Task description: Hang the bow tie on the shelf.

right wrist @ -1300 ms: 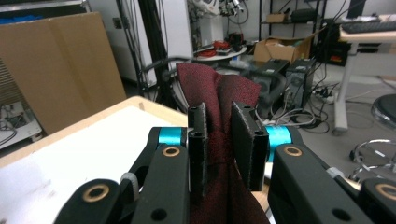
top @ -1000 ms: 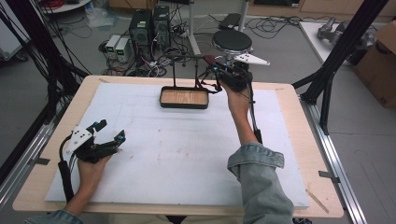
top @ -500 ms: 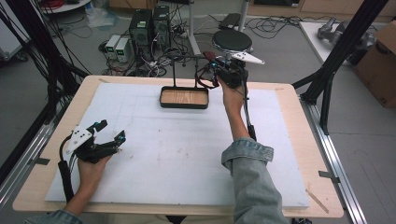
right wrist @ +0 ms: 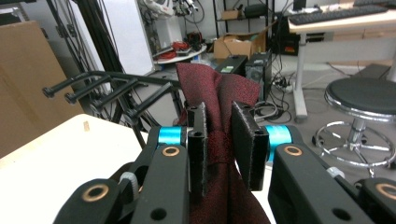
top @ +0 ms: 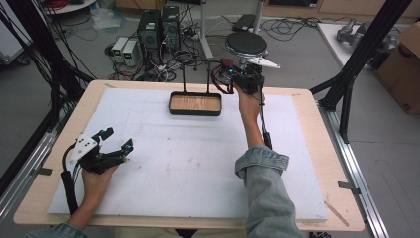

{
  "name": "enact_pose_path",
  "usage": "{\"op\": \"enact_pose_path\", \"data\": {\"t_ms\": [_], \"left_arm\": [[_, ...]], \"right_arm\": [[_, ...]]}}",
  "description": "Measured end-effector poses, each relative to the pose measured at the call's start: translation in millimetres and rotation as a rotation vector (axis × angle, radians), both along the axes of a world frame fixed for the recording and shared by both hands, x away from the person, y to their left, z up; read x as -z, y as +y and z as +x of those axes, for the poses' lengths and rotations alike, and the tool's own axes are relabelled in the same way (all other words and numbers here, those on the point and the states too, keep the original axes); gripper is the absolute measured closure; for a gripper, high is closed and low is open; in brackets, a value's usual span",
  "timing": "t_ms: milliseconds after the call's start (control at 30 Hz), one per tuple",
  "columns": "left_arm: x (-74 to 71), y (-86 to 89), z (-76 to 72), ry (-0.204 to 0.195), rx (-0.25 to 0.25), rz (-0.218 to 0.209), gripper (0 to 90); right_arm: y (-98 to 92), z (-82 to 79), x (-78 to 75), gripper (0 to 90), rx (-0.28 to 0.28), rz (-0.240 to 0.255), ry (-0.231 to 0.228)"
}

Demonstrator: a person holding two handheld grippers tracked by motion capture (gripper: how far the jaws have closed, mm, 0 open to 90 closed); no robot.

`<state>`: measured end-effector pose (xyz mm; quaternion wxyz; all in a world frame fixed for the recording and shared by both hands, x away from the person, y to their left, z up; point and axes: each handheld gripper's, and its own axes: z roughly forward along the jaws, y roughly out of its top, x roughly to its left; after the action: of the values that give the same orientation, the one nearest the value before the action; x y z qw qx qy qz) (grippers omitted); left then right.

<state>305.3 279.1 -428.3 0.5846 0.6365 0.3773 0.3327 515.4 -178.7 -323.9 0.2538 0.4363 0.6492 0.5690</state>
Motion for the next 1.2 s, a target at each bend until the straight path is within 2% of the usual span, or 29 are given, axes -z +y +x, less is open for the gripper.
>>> {"op": "enact_pose_path", "data": {"t_ms": [533, 733, 1200], "left_arm": [[-0.1, -0.3, -0.3, -0.001, 0.002, -0.001, 16.0], [0.0, -0.2, -0.2, 0.000, 0.002, 0.000, 16.1], [0.1, -0.7, -0.3, 0.001, 0.003, -0.002, 16.1]], "right_arm": [[-0.6, 4.4, 10.1, 75.9, 0.021, 0.021, 0.055], [-2.2, 6.9, 13.9, 74.9, 0.012, 0.030, 0.076], [-1.4, 6.7, 13.8, 74.3, 0.011, 0.021, 0.068]]}}
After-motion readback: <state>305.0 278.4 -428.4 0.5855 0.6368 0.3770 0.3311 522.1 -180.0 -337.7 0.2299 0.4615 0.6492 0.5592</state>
